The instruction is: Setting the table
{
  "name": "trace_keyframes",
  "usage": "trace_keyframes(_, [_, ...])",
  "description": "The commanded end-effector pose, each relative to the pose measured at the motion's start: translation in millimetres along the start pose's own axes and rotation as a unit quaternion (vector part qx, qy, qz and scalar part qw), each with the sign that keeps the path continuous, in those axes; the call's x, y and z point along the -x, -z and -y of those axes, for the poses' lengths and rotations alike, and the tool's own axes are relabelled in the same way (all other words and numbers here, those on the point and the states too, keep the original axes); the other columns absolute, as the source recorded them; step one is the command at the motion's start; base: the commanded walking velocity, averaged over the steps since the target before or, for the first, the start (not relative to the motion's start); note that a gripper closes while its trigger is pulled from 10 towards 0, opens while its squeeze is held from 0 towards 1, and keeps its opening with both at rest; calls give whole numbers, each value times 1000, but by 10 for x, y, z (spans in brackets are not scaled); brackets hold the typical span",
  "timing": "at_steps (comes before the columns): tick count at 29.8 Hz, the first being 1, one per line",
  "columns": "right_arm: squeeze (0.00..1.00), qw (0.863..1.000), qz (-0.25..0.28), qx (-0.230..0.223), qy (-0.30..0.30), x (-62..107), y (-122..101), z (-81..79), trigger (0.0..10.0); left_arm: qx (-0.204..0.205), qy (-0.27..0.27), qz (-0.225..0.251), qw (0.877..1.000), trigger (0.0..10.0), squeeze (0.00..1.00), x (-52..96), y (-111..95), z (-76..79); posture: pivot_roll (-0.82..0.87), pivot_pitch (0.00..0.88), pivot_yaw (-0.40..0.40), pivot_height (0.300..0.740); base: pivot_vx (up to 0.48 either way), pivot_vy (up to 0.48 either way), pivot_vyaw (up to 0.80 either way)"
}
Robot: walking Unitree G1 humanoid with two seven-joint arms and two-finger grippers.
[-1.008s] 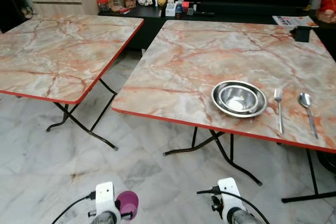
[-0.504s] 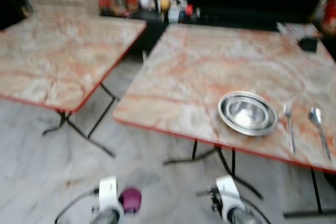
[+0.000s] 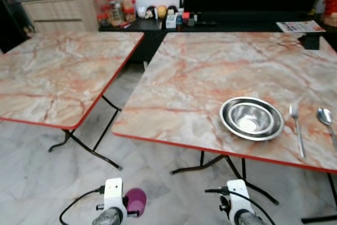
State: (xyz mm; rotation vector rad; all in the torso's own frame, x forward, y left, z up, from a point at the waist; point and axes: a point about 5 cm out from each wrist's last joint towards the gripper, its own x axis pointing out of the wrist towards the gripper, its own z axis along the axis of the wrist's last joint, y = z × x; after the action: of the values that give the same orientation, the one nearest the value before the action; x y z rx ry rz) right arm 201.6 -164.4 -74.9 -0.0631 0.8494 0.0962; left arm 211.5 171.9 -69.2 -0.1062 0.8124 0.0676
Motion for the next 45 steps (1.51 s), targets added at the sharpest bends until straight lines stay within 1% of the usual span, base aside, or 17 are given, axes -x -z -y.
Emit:
trace_keyframes(1, [0, 1000, 3, 3, 7, 2, -19, 59, 10000, -4, 3, -2, 1000, 10000, 0, -9, -18, 25, -249, 0, 64, 740, 289, 0, 0])
trace_keyframes(16, [0, 1000, 2, 1, 9, 5, -12, 65, 10000, -8, 7, 0, 1000, 10000, 0, -14, -39, 31, -250, 0, 65, 740, 289, 0, 0])
trace_keyframes(17, [0, 1000, 0, -5, 11, 13, 21, 66, 10000, -14, 17, 3, 1000, 10000, 0, -28, -79, 102, -290, 0, 80, 740, 0, 0, -581])
trace_keyframes(18, [0, 1000, -1, -7, 11, 15, 29, 65, 10000, -16, 19, 4, 1000, 10000, 0, -31, -88, 121, -290, 0, 80, 740, 0, 0, -581])
trace_keyframes(24, [0, 1000, 2, -4, 3, 3, -3, 26, 10000, -17, 17, 1, 1000, 10000, 0, -29, -77, 96, -288, 0, 78, 740, 0, 0, -712])
trace_keyframes(28, [0, 1000, 1, -4, 3, 6, 5, 34, 10000, -16, 16, -1, 1000, 10000, 0, -27, -69, 93, -288, 0, 78, 740, 0, 0, -570])
trace_keyframes(35, [0, 1000, 1, -6, 6, 14, 19, 60, 10000, -14, 19, -5, 1000, 10000, 0, -26, -49, 130, -292, 0, 75, 740, 0, 0, 0])
trace_keyframes(39, [0, 1000, 1, 0, 3, 17, 24, 70, 10000, -6, 17, -6, 1000, 10000, 0, -27, -43, 149, -281, 0, 50, 740, 0, 0, 0])
trace_keyframes(41, [0, 1000, 0, 14, -2, 20, 24, 88, 10000, 4, 15, -4, 1000, 10000, 0, -25, -36, 169, -252, 0, 24, 740, 0, 0, 0])
trace_keyframes(45, [0, 1000, 0, 29, -9, 8, -17, 86, 10000, 14, 4, -3, 1000, 10000, 0, -18, -14, 151, -227, 0, 7, 740, 0, 0, 0])
